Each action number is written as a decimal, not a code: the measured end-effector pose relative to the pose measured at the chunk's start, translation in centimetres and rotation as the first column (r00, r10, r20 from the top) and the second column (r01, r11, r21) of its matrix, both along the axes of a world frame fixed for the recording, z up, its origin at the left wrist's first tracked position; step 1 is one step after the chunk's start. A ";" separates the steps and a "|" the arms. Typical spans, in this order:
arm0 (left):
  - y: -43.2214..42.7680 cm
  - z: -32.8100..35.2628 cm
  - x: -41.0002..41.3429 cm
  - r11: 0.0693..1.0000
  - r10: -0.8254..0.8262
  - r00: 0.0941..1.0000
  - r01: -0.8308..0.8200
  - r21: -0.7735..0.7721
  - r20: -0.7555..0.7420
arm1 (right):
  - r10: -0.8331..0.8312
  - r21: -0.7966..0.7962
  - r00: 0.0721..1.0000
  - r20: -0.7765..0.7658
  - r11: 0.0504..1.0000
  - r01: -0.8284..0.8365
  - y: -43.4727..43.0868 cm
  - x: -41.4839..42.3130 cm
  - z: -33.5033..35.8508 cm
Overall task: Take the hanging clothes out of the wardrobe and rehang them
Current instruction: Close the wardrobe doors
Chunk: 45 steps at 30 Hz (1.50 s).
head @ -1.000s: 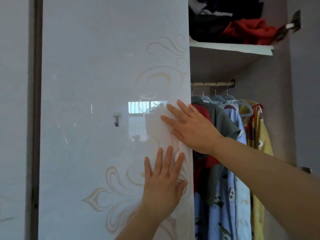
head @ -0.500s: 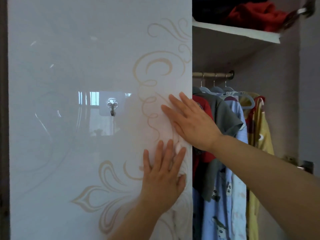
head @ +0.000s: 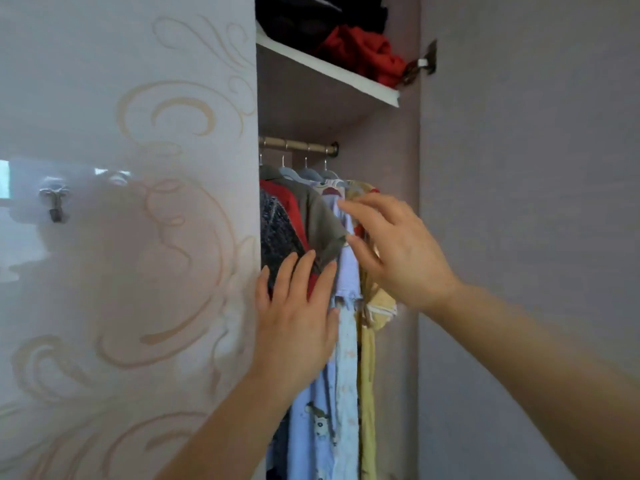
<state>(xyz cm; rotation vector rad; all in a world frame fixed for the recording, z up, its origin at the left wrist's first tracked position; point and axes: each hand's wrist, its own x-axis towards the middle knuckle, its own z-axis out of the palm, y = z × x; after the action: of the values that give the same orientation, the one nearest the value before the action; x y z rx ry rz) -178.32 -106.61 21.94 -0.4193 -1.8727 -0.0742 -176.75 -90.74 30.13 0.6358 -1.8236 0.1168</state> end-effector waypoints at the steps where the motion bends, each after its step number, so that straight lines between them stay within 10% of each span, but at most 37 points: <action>1: 1.7 0.3 0.0 0.999 -0.052 0.999 0.052 -0.004 0.007 | -0.041 -0.023 0.999 0.000 0.999 0.041 1.9 0.7 -0.5; 17: 27.6 2.8 5.7 0.857 -0.507 0.862 0.503 -0.115 -0.005 | -0.435 -0.374 0.892 -0.124 0.853 0.364 28.6 13.6 -4.5; 26: 40.4 11.3 9.7 0.908 -0.375 0.921 0.341 -0.245 -0.107 | -0.329 -0.471 0.944 0.004 0.832 0.292 39.8 10.0 -7.5; 33: 43.8 12.8 7.9 0.806 0.054 0.992 -0.112 -0.581 -0.117 | -0.037 -0.494 0.986 0.161 0.862 0.113 39.0 5.8 -10.0; 45: 35.3 12.4 9.8 0.818 -0.062 0.943 -0.139 -0.558 -0.326 | 0.236 -0.476 0.971 0.046 0.859 -0.186 31.5 7.4 -10.7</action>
<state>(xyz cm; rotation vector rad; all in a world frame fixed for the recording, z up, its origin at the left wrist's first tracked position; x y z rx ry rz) -168.48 -71.34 34.36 -0.7581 -1.5353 0.5806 -169.39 -59.19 19.46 0.4845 -1.7270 0.7317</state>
